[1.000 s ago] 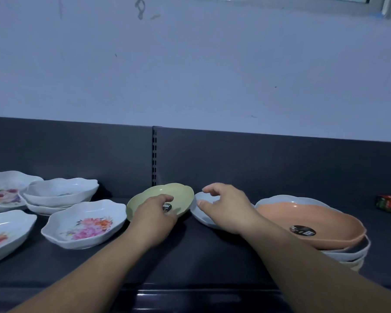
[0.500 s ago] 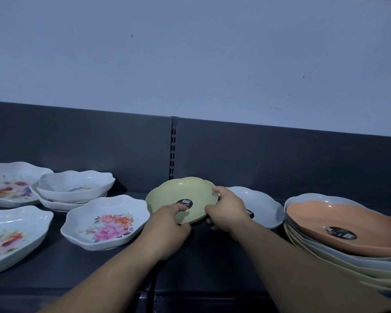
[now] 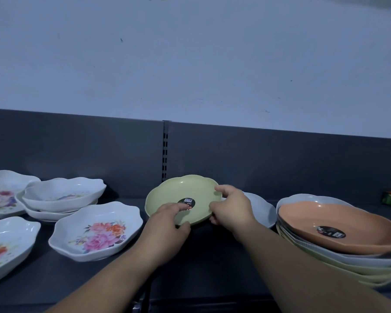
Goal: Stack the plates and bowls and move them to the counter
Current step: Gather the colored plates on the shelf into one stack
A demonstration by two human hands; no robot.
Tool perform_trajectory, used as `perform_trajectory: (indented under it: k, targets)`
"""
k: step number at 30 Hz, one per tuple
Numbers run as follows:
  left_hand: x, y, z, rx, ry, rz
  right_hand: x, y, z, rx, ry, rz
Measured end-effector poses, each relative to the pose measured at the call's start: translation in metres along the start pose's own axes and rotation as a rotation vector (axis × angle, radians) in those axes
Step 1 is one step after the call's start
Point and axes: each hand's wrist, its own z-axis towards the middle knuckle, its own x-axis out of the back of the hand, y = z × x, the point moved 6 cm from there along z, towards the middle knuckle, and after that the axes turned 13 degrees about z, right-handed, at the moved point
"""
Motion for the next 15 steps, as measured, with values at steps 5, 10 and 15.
perform_trajectory:
  k: [5, 10, 15]
  targets:
    - [0.007, 0.012, 0.007, -0.049, 0.127, 0.025, 0.032, -0.018, -0.006, 0.045, 0.067, 0.112]
    - [0.013, 0.032, 0.013, -0.042, 0.209, -0.018, 0.062, -0.032, -0.006, 0.094, 0.112, 0.173]
    - [0.004, 0.058, 0.017, -0.008, 0.143, -0.139, 0.101, -0.046, -0.016, 0.149, 0.148, 0.179]
